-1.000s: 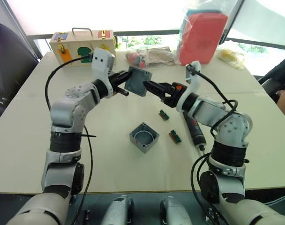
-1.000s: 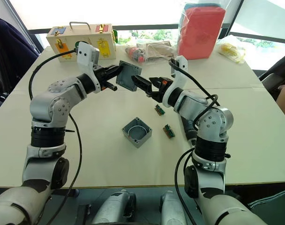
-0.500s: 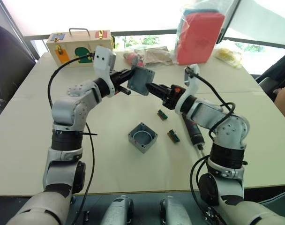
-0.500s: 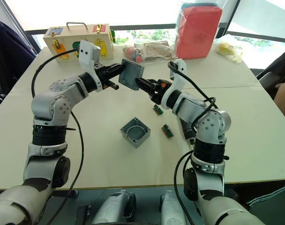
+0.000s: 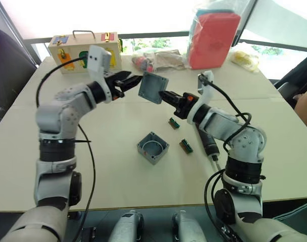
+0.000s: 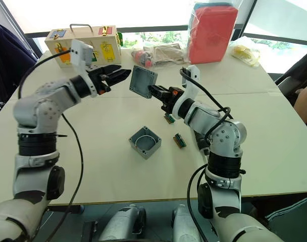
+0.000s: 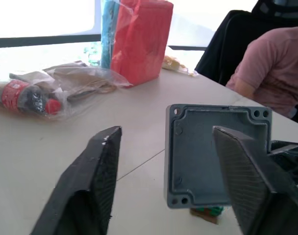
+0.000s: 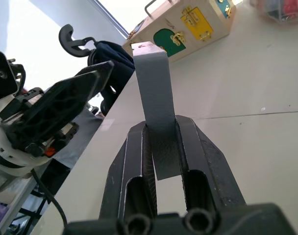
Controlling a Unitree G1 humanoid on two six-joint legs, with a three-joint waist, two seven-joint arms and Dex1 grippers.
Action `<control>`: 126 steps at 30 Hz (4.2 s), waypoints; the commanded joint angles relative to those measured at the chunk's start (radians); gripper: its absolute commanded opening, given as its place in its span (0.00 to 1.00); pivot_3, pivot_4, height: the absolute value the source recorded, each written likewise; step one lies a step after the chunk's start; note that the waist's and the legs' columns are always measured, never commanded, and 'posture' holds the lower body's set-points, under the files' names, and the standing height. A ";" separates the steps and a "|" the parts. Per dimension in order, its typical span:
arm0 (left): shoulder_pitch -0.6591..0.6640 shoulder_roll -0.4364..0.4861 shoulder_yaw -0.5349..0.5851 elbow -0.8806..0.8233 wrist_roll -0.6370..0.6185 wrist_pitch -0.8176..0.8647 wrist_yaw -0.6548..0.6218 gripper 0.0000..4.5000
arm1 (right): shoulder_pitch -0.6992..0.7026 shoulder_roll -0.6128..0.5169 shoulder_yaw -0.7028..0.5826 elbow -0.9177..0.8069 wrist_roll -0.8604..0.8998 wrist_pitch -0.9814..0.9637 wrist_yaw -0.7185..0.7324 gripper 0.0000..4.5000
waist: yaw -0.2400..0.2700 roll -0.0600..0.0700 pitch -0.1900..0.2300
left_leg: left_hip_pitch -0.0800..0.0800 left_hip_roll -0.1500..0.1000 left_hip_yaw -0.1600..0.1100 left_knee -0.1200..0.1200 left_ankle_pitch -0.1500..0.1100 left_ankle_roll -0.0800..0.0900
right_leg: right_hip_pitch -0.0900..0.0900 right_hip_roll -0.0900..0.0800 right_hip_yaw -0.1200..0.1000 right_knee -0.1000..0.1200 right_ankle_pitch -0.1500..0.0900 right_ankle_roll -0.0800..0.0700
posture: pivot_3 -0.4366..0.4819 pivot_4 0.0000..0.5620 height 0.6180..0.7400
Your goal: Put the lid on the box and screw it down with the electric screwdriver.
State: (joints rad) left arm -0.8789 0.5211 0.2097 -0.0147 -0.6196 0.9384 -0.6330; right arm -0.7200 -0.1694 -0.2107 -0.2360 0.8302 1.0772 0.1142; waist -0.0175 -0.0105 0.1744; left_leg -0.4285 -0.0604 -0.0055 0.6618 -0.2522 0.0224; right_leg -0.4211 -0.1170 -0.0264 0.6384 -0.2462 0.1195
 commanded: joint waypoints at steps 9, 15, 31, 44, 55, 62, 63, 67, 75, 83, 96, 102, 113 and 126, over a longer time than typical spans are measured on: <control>-0.006 0.085 0.030 0.018 -0.048 -0.065 -0.099 0.16 | 0.372 -0.489 0.379 -0.329 -0.664 -0.761 0.310 0.02 | 0.007 -0.001 0.001 | 0.002 -0.001 0.000 0.001 -0.001 0.002 | 0.005 0.000 -0.001 -0.006 0.000 0.001 | 0.48 0.27 1.00; -0.006 0.082 -0.076 0.029 -0.065 -0.022 -0.195 0.01 | 0.479 -0.594 0.502 -0.262 -1.170 -1.147 0.183 0.02 | 0.010 -0.001 0.000 | 0.002 0.001 0.000 0.001 0.000 0.001 | 0.004 0.001 -0.001 -0.006 0.000 0.000 | 0.48 0.27 1.00; 0.005 0.136 -0.398 0.033 0.012 -0.004 -0.520 0.01 | 0.546 -0.496 0.584 -0.069 -1.677 -1.423 -0.031 0.02 | 0.025 -0.002 0.001 | 0.003 0.001 0.000 0.003 0.000 0.000 | 0.007 0.002 -0.001 -0.006 -0.001 0.000 | 0.48 0.27 1.00; 0.015 0.066 -0.500 0.168 0.166 -0.134 -0.558 0.01 | 0.570 -0.487 0.565 0.000 -1.739 -1.491 -0.062 0.02 | 0.028 -0.002 0.000 | 0.004 0.001 -0.001 0.003 0.000 0.000 | 0.008 0.002 -0.002 -0.006 -0.001 0.000 | 0.48 0.27 1.00; 0.027 0.045 -0.487 0.162 0.194 -0.141 -0.561 0.01 | 0.594 -0.486 0.572 0.037 -1.786 -1.520 -0.102 0.02 | 0.027 -0.002 0.000 | 0.004 0.001 -0.001 0.003 0.000 0.001 | 0.008 0.002 -0.002 -0.006 -0.001 0.000 | 0.48 0.27 1.00; 0.066 0.044 -0.557 0.128 0.274 -0.211 -0.562 0.01 | 0.595 -0.478 0.586 0.067 -1.810 -1.532 -0.122 0.02 | 0.028 -0.002 0.000 | 0.004 0.001 -0.001 0.003 0.000 0.001 | 0.009 0.002 -0.002 -0.006 -0.001 0.000 | 0.48 0.27 1.00; 0.074 0.043 -0.577 0.129 0.297 -0.228 -0.558 0.01 | 0.595 -0.477 0.586 0.069 -1.810 -1.533 -0.124 0.02 | 0.028 -0.002 0.000 | 0.005 0.001 -0.001 0.003 0.000 0.001 | 0.009 0.002 -0.002 -0.006 -0.001 0.000 | 0.48 0.27 1.00; 0.096 0.044 -0.620 0.118 0.346 -0.251 -0.555 0.00 | 0.602 -0.473 0.575 0.066 -1.804 -1.527 -0.127 0.29 | 0.029 -0.002 0.000 | 0.009 0.001 -0.001 0.003 -0.001 0.002 | 0.014 0.002 -0.002 -0.007 -0.001 0.000 | 0.48 0.27 1.00; 0.135 0.032 -0.679 0.171 0.437 -0.298 -0.539 0.00 | 0.632 -0.489 0.541 0.008 -1.801 -1.530 -0.126 0.77 | 0.030 -0.003 -0.011 | 0.022 0.001 -0.001 0.002 -0.007 0.012 | 0.027 0.001 -0.002 -0.009 -0.003 -0.001 | 0.48 0.27 1.00; 0.170 0.005 -0.697 0.207 0.485 -0.345 -0.521 0.00 | 0.663 -0.494 0.494 -0.107 -1.754 -1.546 -0.069 0.77 | 0.035 -0.002 -0.015 | 0.022 0.000 -0.001 0.002 -0.008 0.013 | 0.029 0.000 -0.002 -0.010 -0.003 0.000 | 0.48 0.27 1.00; 0.200 0.007 -0.726 0.239 0.556 -0.436 -0.523 0.00 | 0.663 -0.534 0.418 -0.153 -1.661 -1.609 0.003 0.77 | 0.035 -0.002 -0.015 | 0.022 -0.001 -0.002 0.003 -0.009 0.014 | 0.030 -0.001 -0.002 -0.010 -0.004 0.000 | 0.48 0.27 1.00; 0.212 -0.003 -0.735 0.253 0.586 -0.463 -0.502 0.00 | 0.660 -0.535 0.415 -0.161 -1.594 -1.595 0.078 0.77 | 0.035 -0.002 -0.016 | 0.022 -0.001 -0.002 0.003 -0.009 0.014 | 0.030 -0.001 -0.002 -0.010 -0.004 0.000 | 0.48 0.27 1.00; 0.245 -0.021 -0.757 0.216 0.634 -0.478 -0.487 0.00 | 0.663 -0.576 0.444 -0.248 -1.413 -1.510 0.397 0.77 | 0.031 -0.003 -0.034 | 0.046 0.001 -0.004 0.000 -0.018 0.017 | 0.050 -0.001 -0.004 -0.016 -0.014 -0.005 | 0.48 0.27 1.00; 0.215 -0.079 -0.602 0.199 0.532 -0.617 -0.514 0.00 | 0.738 -0.550 0.412 -0.229 -1.382 -1.475 0.408 0.77 | 0.032 -0.003 -0.036 | 0.043 0.001 -0.005 0.000 -0.020 0.015 | 0.049 -0.003 -0.003 -0.020 -0.015 -0.005 | 0.48 0.27 1.00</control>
State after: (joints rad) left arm -0.6795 0.4352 -0.3754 0.1460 -0.0915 0.3288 -1.1230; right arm 0.0175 -0.7275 0.2297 -0.4522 -0.5674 -0.3983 0.5419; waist 0.0147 -0.0133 0.1387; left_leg -0.3875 -0.0592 -0.0110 0.6623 -0.2719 0.0377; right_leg -0.3736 -0.1199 -0.0300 0.6185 -0.2609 0.1145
